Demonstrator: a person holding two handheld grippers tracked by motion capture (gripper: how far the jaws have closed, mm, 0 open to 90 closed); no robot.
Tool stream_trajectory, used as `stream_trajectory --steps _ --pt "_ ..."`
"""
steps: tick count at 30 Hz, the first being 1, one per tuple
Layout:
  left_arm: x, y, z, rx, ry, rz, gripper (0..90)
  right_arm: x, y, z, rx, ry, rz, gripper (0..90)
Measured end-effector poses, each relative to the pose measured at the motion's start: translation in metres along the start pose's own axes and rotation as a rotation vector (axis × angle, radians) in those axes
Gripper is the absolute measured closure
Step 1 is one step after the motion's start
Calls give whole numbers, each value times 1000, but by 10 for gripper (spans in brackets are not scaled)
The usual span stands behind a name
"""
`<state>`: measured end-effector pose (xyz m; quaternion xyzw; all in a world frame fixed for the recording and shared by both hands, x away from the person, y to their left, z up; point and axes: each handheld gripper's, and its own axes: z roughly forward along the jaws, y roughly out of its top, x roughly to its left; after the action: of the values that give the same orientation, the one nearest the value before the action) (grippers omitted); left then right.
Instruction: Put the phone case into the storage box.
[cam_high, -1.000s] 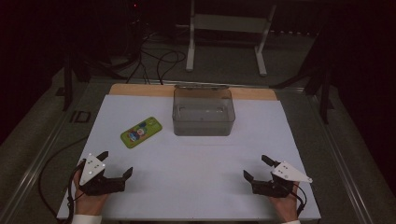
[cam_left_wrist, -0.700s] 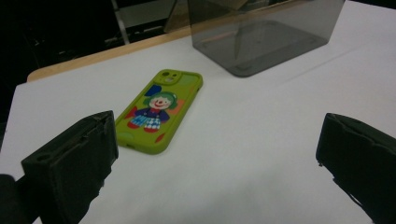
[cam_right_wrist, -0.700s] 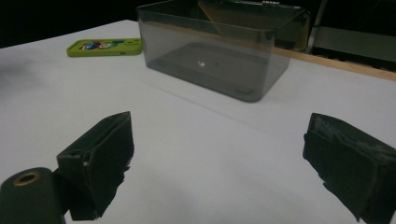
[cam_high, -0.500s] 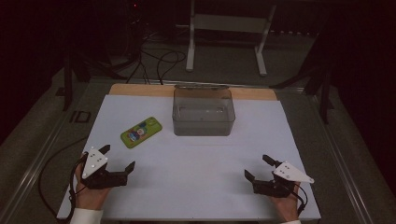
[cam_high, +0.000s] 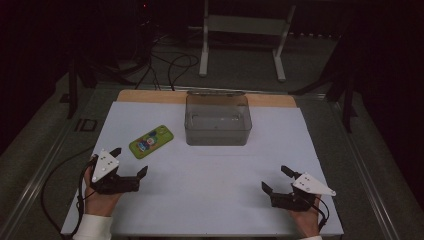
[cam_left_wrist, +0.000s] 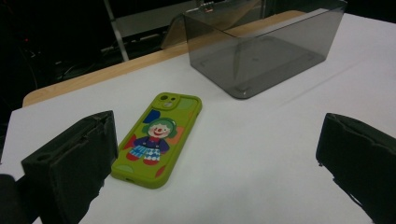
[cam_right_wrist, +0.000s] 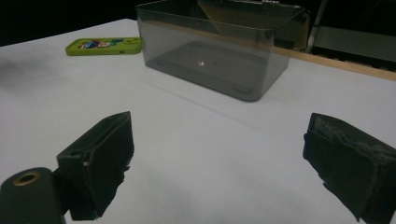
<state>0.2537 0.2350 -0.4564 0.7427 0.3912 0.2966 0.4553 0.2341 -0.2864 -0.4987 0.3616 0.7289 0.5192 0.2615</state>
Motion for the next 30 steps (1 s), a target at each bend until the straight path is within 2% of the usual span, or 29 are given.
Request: stream_trajectory --steps 12,30 --pt "10 5 10 6 -16 -12 0 0 0 1 2 -1 1 86" --pt "19 19 30 17 -17 15 0 0 -1 2 6 3 4 86"
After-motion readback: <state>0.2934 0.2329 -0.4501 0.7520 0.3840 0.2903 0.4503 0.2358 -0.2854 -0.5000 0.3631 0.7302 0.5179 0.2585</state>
